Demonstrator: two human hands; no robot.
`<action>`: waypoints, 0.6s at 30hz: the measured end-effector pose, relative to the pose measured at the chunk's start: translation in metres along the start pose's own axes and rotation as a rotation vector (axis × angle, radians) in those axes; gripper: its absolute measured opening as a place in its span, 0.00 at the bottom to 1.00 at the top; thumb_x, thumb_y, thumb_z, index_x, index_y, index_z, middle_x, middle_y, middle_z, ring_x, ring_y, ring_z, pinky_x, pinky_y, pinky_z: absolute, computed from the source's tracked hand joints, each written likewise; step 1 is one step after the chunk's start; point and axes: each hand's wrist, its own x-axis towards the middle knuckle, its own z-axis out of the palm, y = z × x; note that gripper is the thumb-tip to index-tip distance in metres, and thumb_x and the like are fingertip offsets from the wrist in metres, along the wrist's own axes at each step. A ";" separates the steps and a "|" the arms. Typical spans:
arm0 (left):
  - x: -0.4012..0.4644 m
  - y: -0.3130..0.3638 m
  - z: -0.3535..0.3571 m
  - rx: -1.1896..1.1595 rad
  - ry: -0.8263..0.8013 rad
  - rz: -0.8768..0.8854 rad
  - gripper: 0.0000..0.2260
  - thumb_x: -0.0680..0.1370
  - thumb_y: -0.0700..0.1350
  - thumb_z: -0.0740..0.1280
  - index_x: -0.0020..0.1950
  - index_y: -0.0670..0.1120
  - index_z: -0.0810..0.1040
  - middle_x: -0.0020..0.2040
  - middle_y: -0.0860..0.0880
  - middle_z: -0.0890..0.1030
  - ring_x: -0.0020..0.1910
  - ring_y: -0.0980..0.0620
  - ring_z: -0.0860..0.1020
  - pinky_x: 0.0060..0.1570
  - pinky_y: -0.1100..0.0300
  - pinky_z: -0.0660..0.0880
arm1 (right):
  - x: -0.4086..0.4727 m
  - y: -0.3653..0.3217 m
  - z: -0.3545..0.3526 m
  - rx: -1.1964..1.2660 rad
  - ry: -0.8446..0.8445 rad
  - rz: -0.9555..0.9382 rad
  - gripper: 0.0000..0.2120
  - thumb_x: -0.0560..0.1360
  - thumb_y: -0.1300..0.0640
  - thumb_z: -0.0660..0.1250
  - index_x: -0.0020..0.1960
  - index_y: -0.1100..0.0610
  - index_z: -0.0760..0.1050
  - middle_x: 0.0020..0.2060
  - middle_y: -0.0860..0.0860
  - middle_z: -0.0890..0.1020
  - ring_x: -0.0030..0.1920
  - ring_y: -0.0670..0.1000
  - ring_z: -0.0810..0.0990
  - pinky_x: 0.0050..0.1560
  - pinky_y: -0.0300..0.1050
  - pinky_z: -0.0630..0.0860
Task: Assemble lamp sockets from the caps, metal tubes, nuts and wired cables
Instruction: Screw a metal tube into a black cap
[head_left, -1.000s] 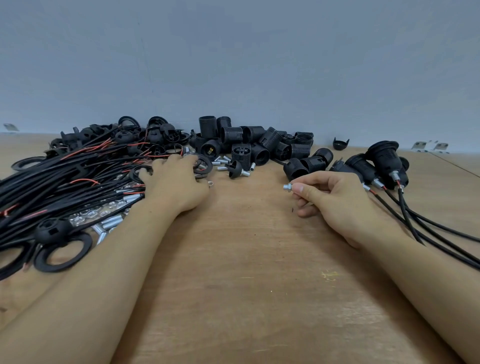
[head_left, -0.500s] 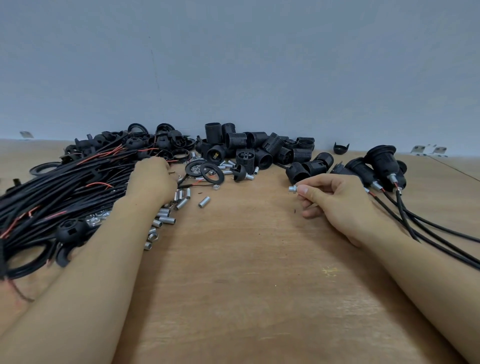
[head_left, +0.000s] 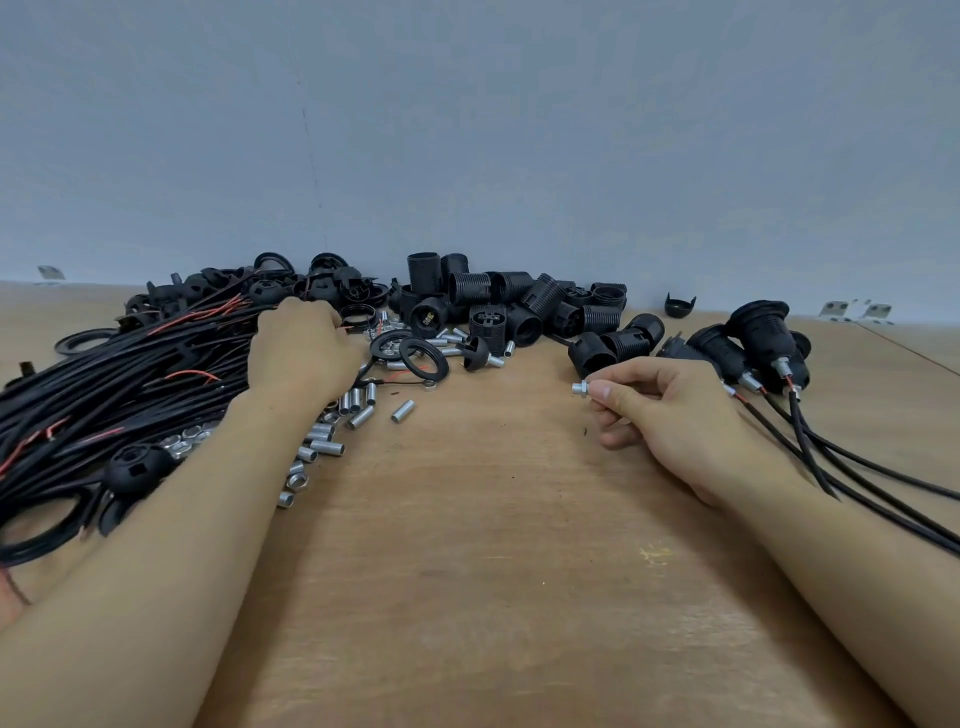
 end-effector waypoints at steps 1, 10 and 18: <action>0.009 0.001 0.000 0.020 0.027 0.030 0.13 0.79 0.42 0.62 0.59 0.39 0.81 0.59 0.36 0.79 0.61 0.34 0.73 0.59 0.44 0.74 | 0.000 0.000 0.000 -0.003 -0.004 0.001 0.08 0.75 0.63 0.72 0.40 0.54 0.85 0.32 0.54 0.82 0.31 0.52 0.81 0.35 0.41 0.81; 0.097 -0.010 0.019 0.343 -0.367 0.072 0.30 0.78 0.49 0.65 0.77 0.45 0.59 0.75 0.39 0.64 0.71 0.32 0.64 0.67 0.41 0.64 | 0.000 0.000 0.005 -0.002 -0.033 0.010 0.06 0.75 0.63 0.72 0.42 0.54 0.85 0.31 0.53 0.83 0.30 0.51 0.82 0.33 0.39 0.80; 0.115 -0.002 0.039 0.360 -0.301 0.205 0.25 0.80 0.52 0.63 0.76 0.48 0.63 0.72 0.39 0.67 0.68 0.32 0.65 0.65 0.40 0.69 | 0.002 0.001 0.004 -0.009 -0.035 0.005 0.06 0.75 0.63 0.72 0.42 0.54 0.85 0.31 0.54 0.83 0.30 0.49 0.82 0.32 0.38 0.79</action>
